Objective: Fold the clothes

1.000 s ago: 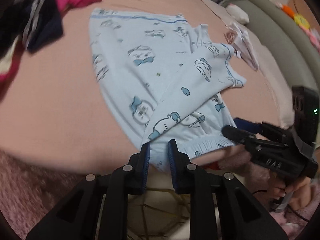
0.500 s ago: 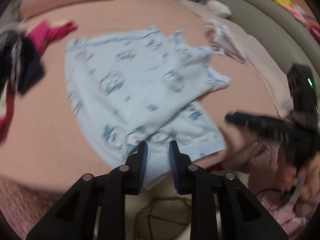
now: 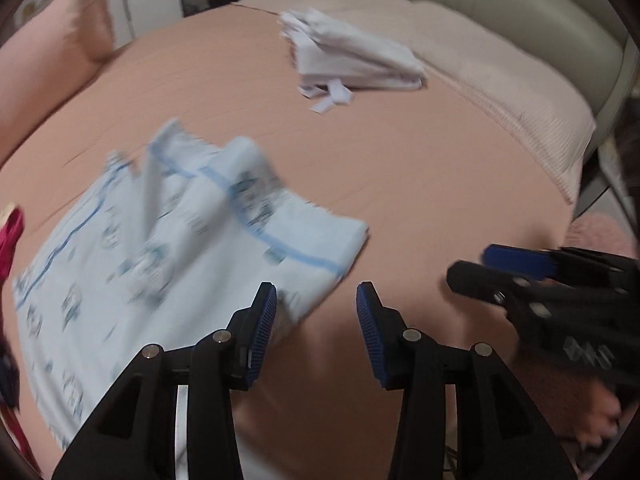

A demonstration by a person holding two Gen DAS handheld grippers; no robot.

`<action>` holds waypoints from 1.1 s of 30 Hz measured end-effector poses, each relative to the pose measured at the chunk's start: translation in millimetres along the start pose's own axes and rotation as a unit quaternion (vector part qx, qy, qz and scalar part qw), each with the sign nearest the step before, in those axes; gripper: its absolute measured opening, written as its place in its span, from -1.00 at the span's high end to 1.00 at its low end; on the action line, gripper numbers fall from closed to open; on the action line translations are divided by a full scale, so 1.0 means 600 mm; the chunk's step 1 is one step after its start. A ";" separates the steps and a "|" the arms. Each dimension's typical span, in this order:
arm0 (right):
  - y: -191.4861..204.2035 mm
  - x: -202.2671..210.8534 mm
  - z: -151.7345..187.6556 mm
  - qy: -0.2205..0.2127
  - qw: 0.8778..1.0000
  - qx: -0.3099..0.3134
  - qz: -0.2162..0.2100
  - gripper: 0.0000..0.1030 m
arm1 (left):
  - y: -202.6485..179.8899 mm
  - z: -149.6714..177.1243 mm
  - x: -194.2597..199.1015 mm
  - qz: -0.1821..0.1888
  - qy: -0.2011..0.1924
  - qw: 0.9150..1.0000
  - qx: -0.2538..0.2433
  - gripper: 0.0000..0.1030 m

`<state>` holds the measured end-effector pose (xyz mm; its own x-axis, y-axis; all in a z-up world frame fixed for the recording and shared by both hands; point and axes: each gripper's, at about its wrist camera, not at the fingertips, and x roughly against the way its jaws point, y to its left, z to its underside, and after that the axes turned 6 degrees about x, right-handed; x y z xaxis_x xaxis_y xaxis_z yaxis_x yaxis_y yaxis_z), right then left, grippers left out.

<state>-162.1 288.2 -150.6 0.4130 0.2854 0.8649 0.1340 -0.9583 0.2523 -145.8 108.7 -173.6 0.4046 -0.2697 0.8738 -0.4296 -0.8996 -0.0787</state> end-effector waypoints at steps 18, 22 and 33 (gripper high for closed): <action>0.072 -0.036 -0.028 0.043 0.998 0.044 -0.032 0.06 | 0.317 0.048 0.193 -0.042 -0.136 0.965 0.219 0.86; 0.150 -0.047 -0.073 0.045 0.992 0.118 -0.024 0.06 | 0.445 0.080 0.207 -0.070 -0.142 0.945 0.287 0.86; 0.330 -0.131 -0.228 0.014 0.976 0.213 -0.045 0.05 | 0.578 0.117 0.100 -0.047 -0.077 0.946 0.312 0.85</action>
<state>-291.1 74.4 -109.1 0.3589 0.3623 0.8602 0.5334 -0.8359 0.1296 -214.1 -243.3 -182.3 0.5502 -0.1829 0.8148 0.1544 -0.9366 -0.3145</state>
